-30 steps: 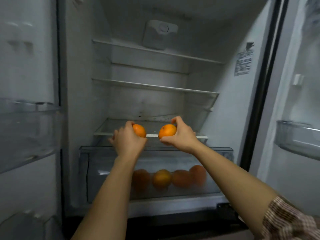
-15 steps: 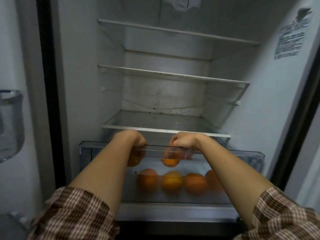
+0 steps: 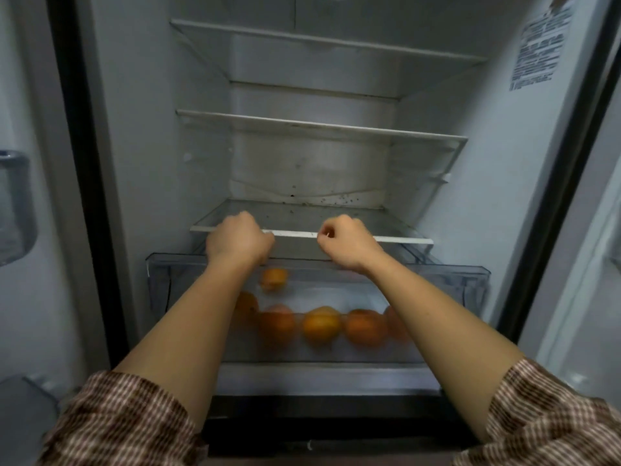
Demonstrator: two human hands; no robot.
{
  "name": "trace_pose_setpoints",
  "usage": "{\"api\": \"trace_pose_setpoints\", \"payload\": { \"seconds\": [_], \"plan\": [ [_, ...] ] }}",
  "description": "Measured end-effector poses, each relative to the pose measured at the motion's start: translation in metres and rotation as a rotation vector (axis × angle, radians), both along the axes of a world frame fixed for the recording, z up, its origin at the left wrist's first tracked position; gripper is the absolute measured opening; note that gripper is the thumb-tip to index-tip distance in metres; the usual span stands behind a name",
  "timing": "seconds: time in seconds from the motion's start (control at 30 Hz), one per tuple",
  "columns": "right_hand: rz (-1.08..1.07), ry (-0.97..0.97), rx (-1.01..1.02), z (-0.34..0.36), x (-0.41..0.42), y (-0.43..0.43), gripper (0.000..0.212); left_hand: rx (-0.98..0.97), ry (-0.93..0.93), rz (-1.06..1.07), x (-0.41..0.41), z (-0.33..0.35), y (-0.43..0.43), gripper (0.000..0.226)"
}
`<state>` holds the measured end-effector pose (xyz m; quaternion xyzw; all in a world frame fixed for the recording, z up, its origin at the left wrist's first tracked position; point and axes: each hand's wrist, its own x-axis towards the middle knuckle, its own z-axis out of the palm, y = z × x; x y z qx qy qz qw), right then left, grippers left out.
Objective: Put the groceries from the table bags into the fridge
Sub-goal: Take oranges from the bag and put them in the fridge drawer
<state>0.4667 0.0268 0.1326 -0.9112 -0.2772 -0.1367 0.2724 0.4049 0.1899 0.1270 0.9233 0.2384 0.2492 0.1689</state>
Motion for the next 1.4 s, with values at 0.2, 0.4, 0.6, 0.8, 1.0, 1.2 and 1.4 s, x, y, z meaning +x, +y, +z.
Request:
{"api": "trace_pose_setpoints", "payload": {
  "seconds": [0.2, 0.4, 0.6, 0.8, 1.0, 1.2, 1.4],
  "plan": [
    [-0.029, -0.531, 0.013, -0.044, -0.032, -0.027, 0.033, 0.172, -0.559, -0.195, -0.025, -0.037, -0.037, 0.028],
    [-0.086, -0.682, -0.049, -0.09, -0.033, -0.07, 0.05, 0.35, -0.624, -0.307, -0.031, -0.093, -0.045, 0.039],
    [-0.114, -0.686, -0.224, -0.094, -0.027, -0.08, 0.06, 0.388, -0.631, -0.335, -0.025, -0.097, -0.039, 0.039],
    [-0.129, -0.532, -0.32, -0.08, -0.006, -0.064, 0.07, 0.264, -0.552, -0.329, 0.001, -0.084, -0.035, 0.043],
    [-0.138, -0.389, -0.42, -0.07, 0.019, -0.053, 0.076, 0.225, -0.466, -0.331, 0.032, -0.079, -0.026, 0.037],
    [-0.155, -0.302, -0.399, -0.076, 0.045, -0.037, 0.084, 0.252, -0.402, -0.328, 0.065, -0.088, -0.016, 0.041],
    [-0.184, -0.279, -0.387, -0.08, 0.054, -0.03, 0.089, 0.295, -0.393, -0.33, 0.075, -0.092, -0.01, 0.043]
  ]
}}
